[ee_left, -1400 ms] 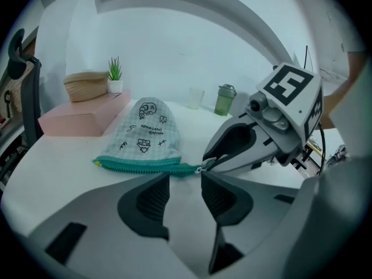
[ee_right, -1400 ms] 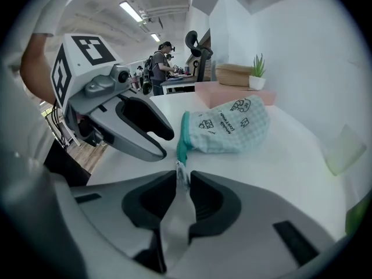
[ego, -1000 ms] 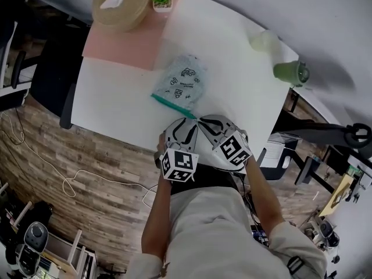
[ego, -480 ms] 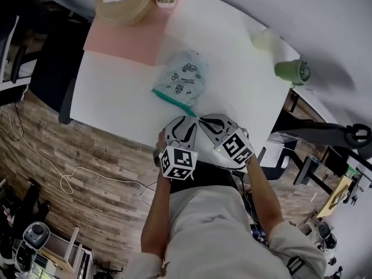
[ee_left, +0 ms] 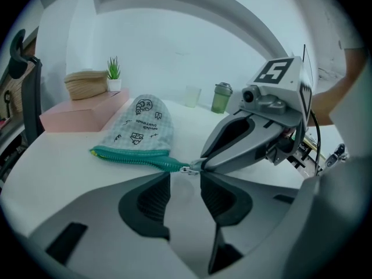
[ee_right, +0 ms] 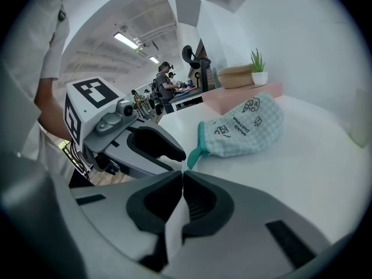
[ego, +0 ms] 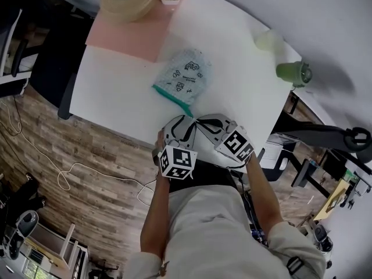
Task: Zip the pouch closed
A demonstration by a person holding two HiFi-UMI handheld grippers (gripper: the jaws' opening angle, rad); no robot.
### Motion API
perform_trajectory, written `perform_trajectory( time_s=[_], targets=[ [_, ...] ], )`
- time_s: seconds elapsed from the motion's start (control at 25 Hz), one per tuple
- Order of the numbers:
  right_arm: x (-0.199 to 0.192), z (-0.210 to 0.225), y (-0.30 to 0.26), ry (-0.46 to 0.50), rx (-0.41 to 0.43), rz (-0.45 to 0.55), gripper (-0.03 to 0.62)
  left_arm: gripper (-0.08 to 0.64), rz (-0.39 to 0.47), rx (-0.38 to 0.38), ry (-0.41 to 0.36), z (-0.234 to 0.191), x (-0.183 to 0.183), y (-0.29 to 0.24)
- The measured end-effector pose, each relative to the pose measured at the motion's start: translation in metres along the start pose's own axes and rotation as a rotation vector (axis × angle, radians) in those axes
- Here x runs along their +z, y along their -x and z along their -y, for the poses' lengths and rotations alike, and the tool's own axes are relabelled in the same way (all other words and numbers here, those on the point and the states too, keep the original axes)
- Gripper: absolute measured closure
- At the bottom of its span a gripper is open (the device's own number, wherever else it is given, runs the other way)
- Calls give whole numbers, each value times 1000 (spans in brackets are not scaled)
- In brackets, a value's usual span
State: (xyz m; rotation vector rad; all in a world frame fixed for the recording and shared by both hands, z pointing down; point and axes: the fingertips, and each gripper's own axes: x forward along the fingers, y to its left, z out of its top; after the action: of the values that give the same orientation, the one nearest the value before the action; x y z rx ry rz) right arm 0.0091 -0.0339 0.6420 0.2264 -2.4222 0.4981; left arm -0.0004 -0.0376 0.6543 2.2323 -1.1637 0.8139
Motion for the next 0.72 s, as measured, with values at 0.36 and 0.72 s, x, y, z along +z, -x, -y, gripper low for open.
perform_trajectory(
  time_s=[0.36, 0.72],
  targets=[
    [-2, 2, -2, -1, -6, -7, 583, 431, -26, 11, 8, -2, -9, 2],
    [-4, 5, -3, 0, -21, -15, 583, 459, -36, 3, -10, -4, -12, 3]
  ],
)
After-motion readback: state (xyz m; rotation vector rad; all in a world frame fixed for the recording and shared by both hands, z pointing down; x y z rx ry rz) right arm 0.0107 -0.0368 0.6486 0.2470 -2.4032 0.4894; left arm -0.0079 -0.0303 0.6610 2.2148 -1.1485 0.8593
